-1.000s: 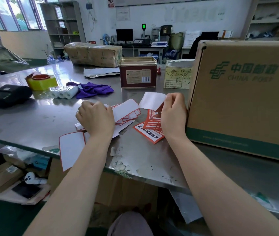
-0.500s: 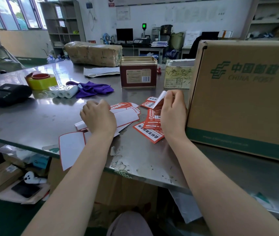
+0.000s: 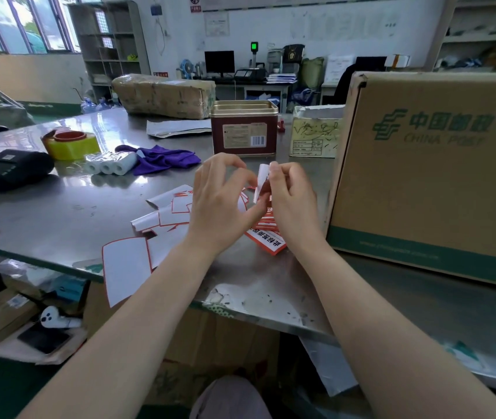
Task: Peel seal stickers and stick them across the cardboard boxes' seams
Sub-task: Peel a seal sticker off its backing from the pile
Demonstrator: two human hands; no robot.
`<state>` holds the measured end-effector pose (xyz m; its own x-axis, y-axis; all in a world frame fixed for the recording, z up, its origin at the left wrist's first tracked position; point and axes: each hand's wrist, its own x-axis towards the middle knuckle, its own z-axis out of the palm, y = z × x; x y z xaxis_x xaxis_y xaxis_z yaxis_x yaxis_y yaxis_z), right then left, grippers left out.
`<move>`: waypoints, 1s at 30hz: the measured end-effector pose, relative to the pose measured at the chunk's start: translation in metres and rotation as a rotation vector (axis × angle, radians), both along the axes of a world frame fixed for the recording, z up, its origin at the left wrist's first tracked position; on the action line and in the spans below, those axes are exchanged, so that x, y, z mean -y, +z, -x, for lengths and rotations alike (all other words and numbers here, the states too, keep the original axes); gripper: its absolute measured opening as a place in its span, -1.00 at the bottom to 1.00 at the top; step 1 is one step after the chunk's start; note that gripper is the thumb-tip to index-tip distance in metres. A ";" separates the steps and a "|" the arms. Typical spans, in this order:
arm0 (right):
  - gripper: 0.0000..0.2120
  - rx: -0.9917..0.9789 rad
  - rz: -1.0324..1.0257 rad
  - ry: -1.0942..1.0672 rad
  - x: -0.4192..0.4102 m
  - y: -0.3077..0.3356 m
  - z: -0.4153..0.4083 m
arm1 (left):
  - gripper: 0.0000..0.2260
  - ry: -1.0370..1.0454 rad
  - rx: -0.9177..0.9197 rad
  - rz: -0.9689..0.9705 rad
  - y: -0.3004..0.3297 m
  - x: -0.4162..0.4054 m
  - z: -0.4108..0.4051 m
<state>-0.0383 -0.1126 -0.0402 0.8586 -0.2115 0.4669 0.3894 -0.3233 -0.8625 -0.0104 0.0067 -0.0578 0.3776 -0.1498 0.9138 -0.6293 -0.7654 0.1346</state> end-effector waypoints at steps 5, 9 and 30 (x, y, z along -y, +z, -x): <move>-0.76 0.011 0.028 0.001 -0.002 -0.002 -0.002 | -0.87 0.040 -0.020 0.018 0.000 -0.001 0.001; -0.76 0.004 0.004 0.012 -0.002 -0.002 -0.001 | -0.86 0.107 -0.027 0.055 0.000 -0.003 -0.001; -0.90 0.035 0.046 -0.174 0.005 -0.004 -0.004 | -0.65 0.229 -0.156 0.354 0.001 -0.009 -0.007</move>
<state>-0.0342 -0.1181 -0.0439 0.7939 -0.3331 0.5087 0.3540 -0.4270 -0.8321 -0.0034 0.0156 -0.0563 0.5020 0.2656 0.8231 -0.4008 -0.7719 0.4935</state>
